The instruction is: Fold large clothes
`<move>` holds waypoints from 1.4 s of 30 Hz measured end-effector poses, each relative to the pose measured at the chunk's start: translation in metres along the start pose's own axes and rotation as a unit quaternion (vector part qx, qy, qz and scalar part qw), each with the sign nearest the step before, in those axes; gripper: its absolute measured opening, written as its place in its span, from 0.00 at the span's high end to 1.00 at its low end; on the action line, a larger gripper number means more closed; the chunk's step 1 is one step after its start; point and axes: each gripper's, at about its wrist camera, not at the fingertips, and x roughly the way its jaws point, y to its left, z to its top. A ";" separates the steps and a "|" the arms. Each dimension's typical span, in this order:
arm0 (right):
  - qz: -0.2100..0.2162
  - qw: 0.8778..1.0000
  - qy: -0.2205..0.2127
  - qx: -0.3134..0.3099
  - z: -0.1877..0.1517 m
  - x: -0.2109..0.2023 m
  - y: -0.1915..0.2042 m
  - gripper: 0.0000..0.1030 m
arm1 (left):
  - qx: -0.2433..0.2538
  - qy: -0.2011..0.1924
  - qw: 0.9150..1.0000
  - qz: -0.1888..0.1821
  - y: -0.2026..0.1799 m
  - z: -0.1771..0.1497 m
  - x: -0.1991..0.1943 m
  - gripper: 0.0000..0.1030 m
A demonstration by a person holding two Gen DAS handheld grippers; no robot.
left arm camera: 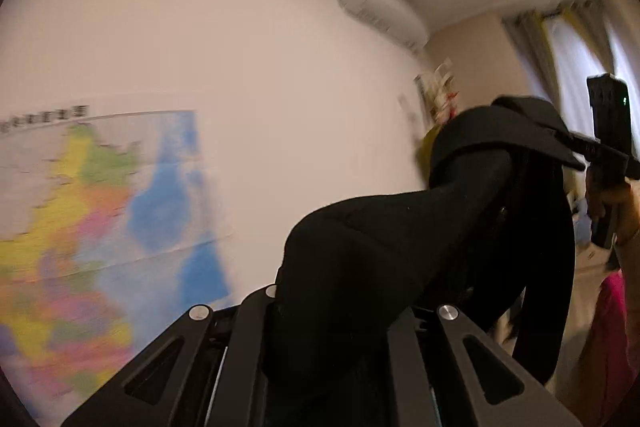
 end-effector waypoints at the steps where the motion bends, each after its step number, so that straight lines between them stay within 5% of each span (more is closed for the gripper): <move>1: 0.014 1.000 0.000 0.000 -0.001 0.002 0.005 0.91 | -0.007 0.010 1.000 0.013 0.004 0.000 -0.014 0.94; 7: 0.117 0.992 0.030 0.019 -0.023 0.063 0.030 0.90 | -0.016 0.074 0.990 0.117 0.021 -0.027 -0.040 0.94; 12: 0.163 0.977 0.126 0.049 -0.099 0.192 0.052 0.90 | -0.074 0.182 0.968 0.155 0.071 -0.098 0.006 0.94; 17: 0.181 0.947 0.259 0.068 -0.219 0.331 0.094 0.90 | -0.148 0.308 0.923 0.179 0.128 -0.225 0.083 0.94; 21: 0.176 0.910 0.371 0.058 -0.320 0.405 0.141 0.90 | -0.197 0.436 0.858 0.190 0.161 -0.363 0.149 0.95; 23: 0.166 0.897 0.407 0.054 -0.359 0.428 0.156 0.90 | -0.220 0.459 0.841 0.185 0.172 -0.399 0.164 0.95; 25: 0.158 0.889 0.422 0.080 -0.377 0.445 0.154 0.90 | -0.233 0.454 0.841 0.181 0.181 -0.405 0.169 0.95; 28: 0.172 0.887 0.419 0.088 -0.381 0.452 0.146 0.90 | -0.235 0.430 0.859 0.146 0.194 -0.390 0.166 0.93; 31: 0.167 0.879 0.443 0.051 -0.396 0.465 0.151 0.88 | -0.208 0.419 0.877 0.110 0.199 -0.374 0.157 0.71; 34: 0.170 0.844 0.505 0.058 -0.429 0.468 0.156 0.78 | -0.197 0.399 0.893 0.065 0.211 -0.362 0.147 0.38; 36: 0.172 0.837 0.516 0.067 -0.436 0.463 0.152 0.70 | -0.180 0.373 0.906 0.084 0.213 -0.344 0.134 0.35; 38: 0.167 0.835 0.519 0.076 -0.431 0.453 0.142 0.43 | -0.176 0.364 0.911 0.085 0.221 -0.336 0.135 0.23; 42: 0.161 0.838 0.510 0.107 -0.407 0.412 0.113 0.22 | -0.165 0.398 0.898 0.090 0.228 -0.346 0.168 0.21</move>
